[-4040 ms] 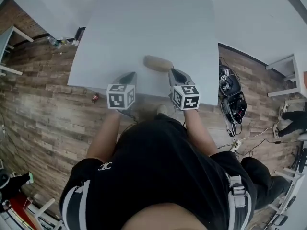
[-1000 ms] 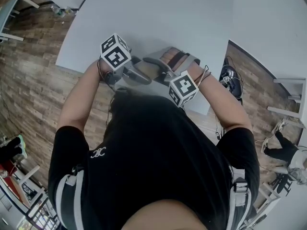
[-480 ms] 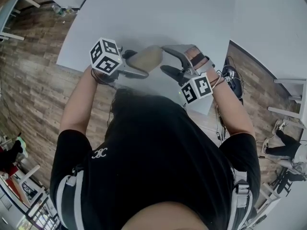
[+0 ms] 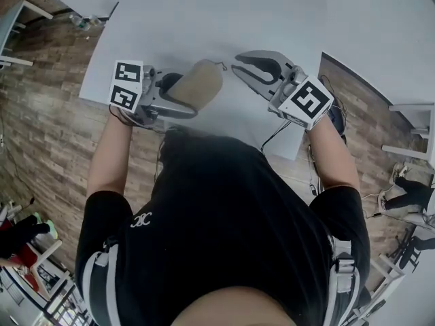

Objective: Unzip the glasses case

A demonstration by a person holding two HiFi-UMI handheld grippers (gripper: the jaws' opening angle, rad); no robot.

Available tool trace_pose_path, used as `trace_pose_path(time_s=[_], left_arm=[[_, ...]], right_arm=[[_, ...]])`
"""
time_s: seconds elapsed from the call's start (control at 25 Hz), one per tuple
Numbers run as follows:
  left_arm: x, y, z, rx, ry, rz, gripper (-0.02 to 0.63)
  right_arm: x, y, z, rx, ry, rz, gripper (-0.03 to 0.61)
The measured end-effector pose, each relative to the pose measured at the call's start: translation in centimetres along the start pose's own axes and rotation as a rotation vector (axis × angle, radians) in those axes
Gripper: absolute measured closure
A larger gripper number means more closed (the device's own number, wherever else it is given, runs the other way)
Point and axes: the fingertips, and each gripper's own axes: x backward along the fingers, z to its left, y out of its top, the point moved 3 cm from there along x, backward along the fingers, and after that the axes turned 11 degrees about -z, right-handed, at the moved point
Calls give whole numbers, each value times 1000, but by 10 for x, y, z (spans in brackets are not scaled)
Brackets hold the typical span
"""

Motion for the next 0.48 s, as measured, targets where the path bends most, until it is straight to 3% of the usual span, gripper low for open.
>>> trace_pose_path(time_s=[0.12, 0.24, 0.36, 0.48], left_arm=[[-2, 11, -31, 60, -177, -107, 249], [-4, 20, -55, 81, -311, -188, 249], [-9, 27, -70, 82, -390, -230, 249], [-12, 30, -77, 74, -407, -235, 249]], right_arm=[[4, 9, 14, -227, 130, -46, 499], [1, 26, 25, -364, 245, -135, 499], [4, 43, 23, -429, 302, -227, 499], [8, 56, 29, -444, 367, -266, 481]])
